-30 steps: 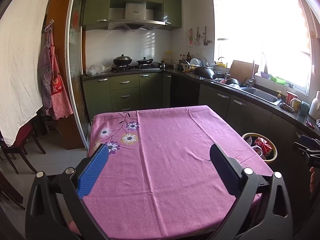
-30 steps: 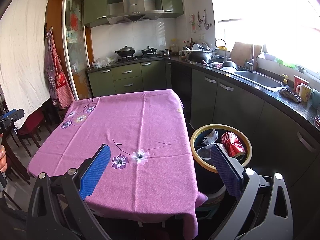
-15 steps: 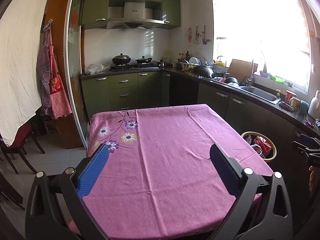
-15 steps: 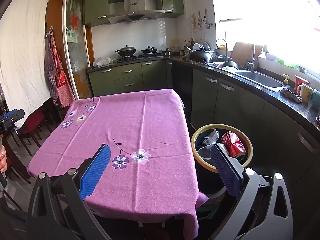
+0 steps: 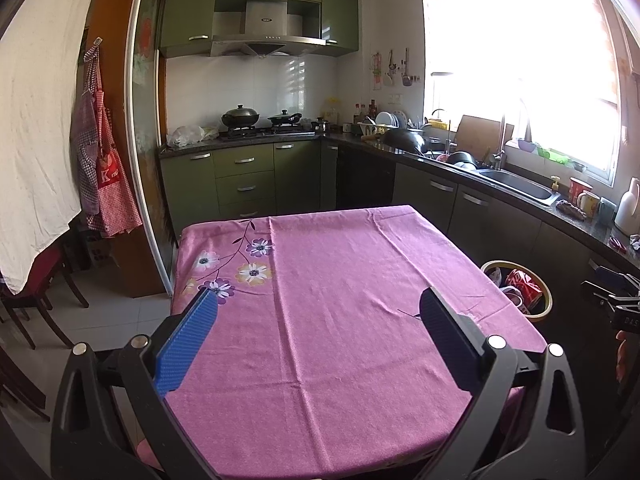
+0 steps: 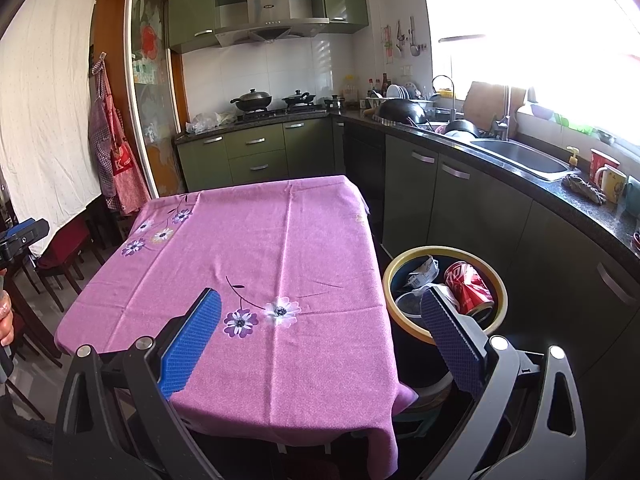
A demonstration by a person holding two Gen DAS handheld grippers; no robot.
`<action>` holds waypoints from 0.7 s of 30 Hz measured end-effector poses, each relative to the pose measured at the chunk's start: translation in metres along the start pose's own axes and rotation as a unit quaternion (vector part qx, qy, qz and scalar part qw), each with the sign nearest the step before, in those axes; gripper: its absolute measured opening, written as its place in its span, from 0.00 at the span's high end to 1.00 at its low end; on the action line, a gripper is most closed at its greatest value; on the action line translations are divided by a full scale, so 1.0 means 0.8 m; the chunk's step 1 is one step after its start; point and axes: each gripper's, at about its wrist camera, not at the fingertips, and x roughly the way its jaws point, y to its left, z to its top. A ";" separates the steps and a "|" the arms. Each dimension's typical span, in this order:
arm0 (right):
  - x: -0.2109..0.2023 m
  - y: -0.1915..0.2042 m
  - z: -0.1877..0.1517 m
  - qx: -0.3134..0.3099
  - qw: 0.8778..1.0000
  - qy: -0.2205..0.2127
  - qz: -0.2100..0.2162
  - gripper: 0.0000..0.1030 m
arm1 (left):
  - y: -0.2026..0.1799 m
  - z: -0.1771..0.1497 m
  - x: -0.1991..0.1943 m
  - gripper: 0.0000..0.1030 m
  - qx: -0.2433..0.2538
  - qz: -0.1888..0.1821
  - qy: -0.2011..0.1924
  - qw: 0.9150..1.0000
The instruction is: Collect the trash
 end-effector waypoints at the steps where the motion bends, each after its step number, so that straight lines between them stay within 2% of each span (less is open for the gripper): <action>1: 0.000 0.000 0.000 0.000 1.000 0.000 0.000 0.05 | 0.000 0.000 0.000 0.06 0.000 0.000 0.000 1.000; 21: 0.002 -0.001 -0.002 0.000 1.000 0.001 0.000 0.05 | -0.003 0.000 0.004 0.06 0.002 -0.008 0.007 1.000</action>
